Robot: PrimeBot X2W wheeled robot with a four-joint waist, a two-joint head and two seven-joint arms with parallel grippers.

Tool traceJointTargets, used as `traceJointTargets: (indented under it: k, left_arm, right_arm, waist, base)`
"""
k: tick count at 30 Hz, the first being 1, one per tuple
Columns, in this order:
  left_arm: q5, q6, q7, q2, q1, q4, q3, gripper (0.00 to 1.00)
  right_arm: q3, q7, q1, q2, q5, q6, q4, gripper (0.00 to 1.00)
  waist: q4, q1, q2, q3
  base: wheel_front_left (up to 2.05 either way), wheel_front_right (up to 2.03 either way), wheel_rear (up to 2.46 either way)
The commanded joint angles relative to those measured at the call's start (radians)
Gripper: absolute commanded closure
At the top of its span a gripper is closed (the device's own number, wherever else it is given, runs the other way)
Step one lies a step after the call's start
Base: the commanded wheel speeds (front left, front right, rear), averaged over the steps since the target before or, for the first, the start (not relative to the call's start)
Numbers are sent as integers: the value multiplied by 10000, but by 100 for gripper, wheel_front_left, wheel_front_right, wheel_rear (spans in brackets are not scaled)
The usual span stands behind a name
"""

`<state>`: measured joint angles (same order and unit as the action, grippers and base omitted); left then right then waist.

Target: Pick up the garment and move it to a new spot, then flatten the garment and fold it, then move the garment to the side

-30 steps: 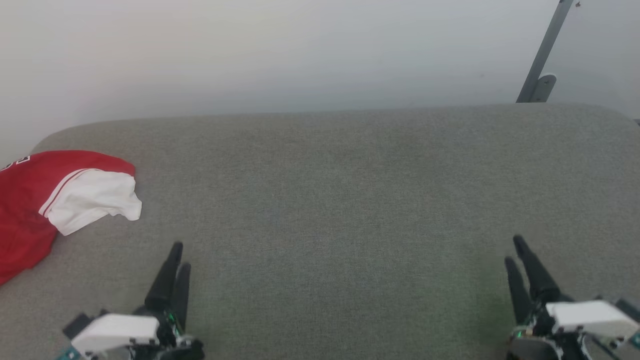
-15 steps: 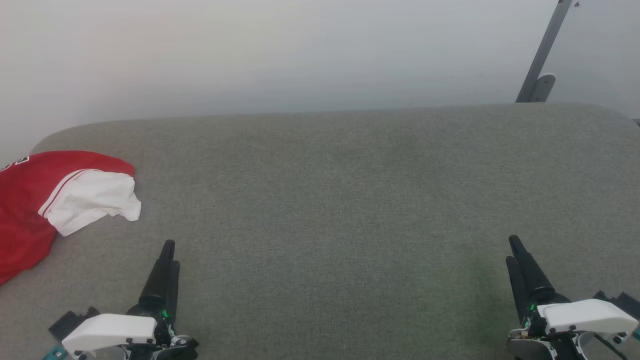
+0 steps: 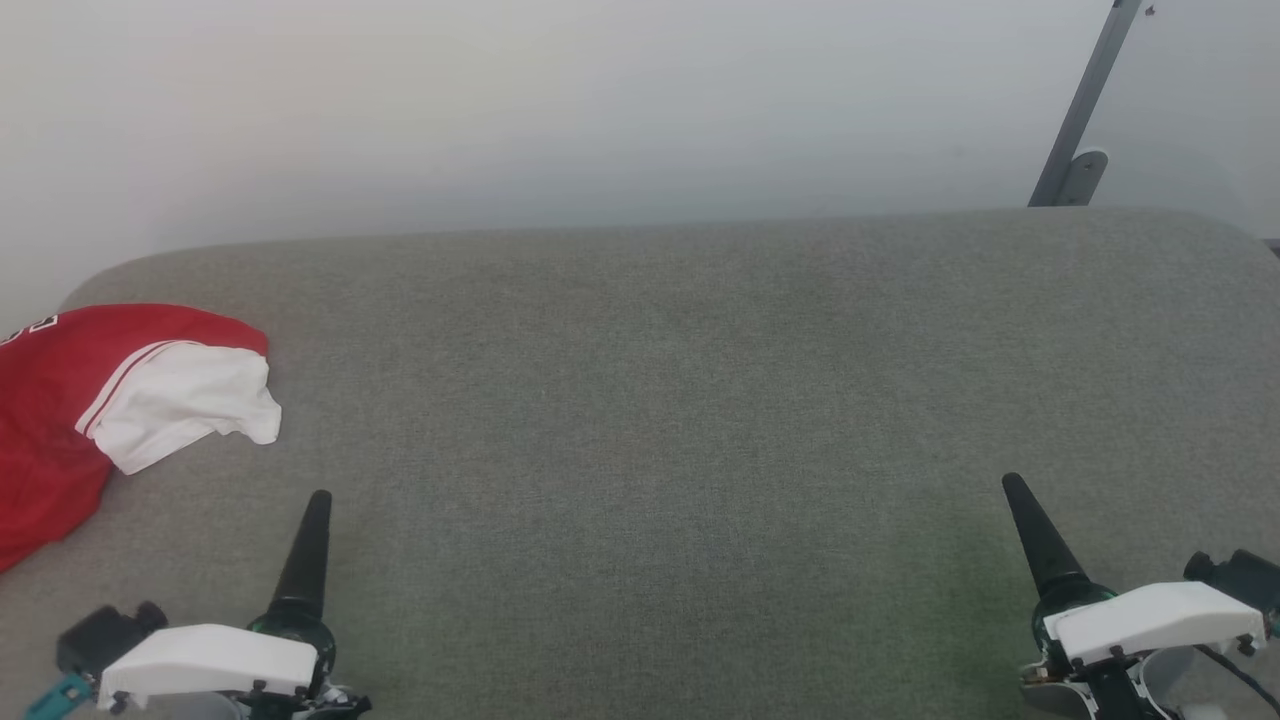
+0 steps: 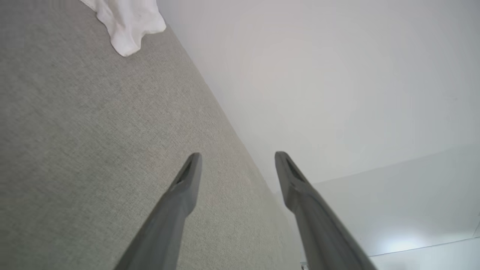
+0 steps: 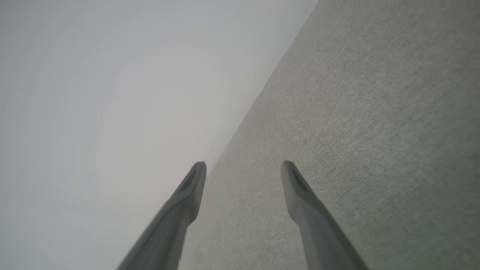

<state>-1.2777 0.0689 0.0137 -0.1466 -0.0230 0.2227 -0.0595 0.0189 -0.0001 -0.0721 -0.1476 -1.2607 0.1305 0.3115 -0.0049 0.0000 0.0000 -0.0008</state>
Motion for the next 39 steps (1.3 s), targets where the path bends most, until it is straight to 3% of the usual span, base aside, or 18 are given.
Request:
traceJointTargets:
  k: [1,18,39]
  left_arm:
    - [306,-38,92,-112,-85,-210,-3,0]
    - [2915,346,703,-324,164,-541,-307,0]
    - [5052,533,1328,-468,517,-900,-492,0]
  right_arm:
    - [30,-66,-281,-118,242,1,-69,0]
    - [2,-405,-395,-388,2387,1,-75,0]
    - [77,-833,-243,-643,4258,2,-265,0]
  waist:
    - [0,0,0,-2]
    - [-32,0,0,-26]
    - [-93,0,0,-62]
  base:
    - [0,0,0]
    - [0,0,0]
    - [0,0,0]
